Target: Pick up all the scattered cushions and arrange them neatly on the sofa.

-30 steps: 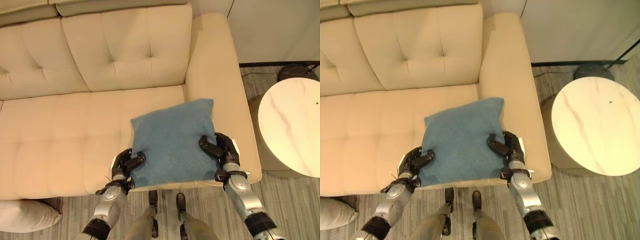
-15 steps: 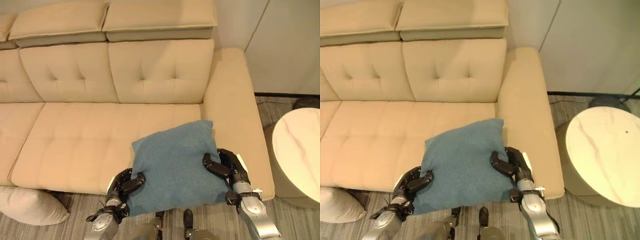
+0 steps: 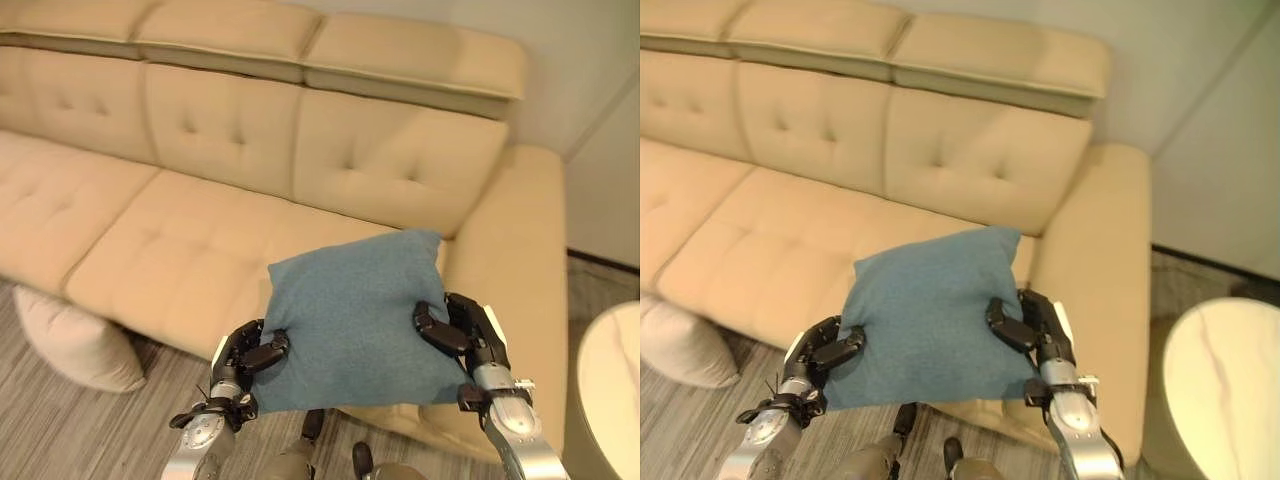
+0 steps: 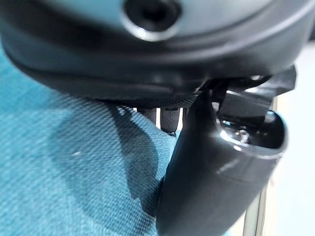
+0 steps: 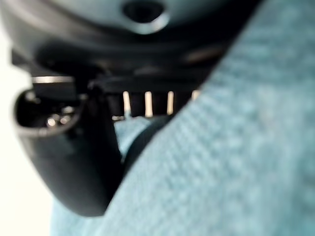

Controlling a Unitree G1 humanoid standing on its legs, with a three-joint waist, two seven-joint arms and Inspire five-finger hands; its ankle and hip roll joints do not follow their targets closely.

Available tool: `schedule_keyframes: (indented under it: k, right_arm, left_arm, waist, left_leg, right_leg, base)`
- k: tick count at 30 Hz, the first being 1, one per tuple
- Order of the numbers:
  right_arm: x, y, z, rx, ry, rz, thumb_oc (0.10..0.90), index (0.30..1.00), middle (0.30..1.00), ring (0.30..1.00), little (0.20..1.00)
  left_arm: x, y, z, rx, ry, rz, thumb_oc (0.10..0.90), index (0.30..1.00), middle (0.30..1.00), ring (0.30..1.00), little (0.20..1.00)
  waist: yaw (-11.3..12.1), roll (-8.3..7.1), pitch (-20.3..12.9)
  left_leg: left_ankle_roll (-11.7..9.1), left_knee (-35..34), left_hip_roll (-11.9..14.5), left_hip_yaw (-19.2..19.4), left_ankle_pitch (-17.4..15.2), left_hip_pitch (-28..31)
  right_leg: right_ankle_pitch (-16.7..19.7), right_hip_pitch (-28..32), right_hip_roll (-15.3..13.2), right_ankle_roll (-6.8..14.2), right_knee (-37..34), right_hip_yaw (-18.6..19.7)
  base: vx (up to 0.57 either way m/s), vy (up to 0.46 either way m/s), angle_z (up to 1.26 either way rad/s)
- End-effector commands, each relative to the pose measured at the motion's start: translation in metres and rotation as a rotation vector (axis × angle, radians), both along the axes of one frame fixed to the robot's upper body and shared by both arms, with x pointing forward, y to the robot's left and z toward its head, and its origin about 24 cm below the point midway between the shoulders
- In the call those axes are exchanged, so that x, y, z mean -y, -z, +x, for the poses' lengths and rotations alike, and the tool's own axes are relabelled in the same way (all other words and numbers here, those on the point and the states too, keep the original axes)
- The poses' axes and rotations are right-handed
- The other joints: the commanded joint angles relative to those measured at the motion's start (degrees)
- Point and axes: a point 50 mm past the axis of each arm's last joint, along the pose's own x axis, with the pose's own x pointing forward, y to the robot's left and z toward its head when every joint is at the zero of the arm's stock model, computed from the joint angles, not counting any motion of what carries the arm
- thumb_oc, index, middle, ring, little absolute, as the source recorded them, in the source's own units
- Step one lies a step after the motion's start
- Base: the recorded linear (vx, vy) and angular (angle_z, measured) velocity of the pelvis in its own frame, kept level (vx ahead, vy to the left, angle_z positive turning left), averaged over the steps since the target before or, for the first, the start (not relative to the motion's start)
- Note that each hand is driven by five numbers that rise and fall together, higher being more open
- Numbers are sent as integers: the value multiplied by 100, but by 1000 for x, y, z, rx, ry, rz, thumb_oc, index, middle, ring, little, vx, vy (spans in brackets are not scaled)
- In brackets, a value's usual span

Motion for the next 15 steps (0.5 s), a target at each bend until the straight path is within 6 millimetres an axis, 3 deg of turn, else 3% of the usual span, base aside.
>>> schedule_keyframes:
  k: [1,3,8,11,15]
  right_arm:
    - [-25,-62,19,358,-127,9,400,300,300,300,300]
    - [-26,-64,19,364,-126,15,400,300,300,300,300]
    - [-22,-63,18,358,-97,27,400,300,300,300,300]
    - [-19,-61,16,351,-79,13,400,300,300,300,300]
    - [-21,-59,17,338,-85,13,400,300,300,300,300]
  left_arm:
    - [26,-75,32,440,123,-105,400,300,300,300,300]
    - [25,-75,32,440,132,-98,400,300,300,300,300]
    - [30,-83,36,460,158,-96,400,300,300,300,300]
    - [35,-80,35,450,187,-92,400,300,300,300,300]
    - [36,-82,36,450,221,-61,400,300,300,300,300]
  waist:
    - [-101,-405,-476]
    - [-121,-422,-491]
    - [-232,-634,-468]
    - [-292,-552,-608]
    - [-314,-503,-622]
  left_leg:
    - [181,695,-117,1235,-543,-326]
    - [193,702,-51,1341,-605,-268]
    - [81,943,239,1376,-669,-332]
    - [78,605,302,1427,-723,-115]
    - [200,601,136,1352,-812,-60]
  right_leg:
    - [219,-189,-392,357,-625,-45]
    - [233,-158,-436,373,-656,-128]
    - [253,-99,-729,415,-672,-551]
    - [181,-4,-834,529,-702,-678]
    - [27,-110,-1071,591,-240,-663]
  base:
    - [-37,36,90]
    - [20,65,75]
    - [37,114,51]
    - [157,226,49]
    - [174,296,27]
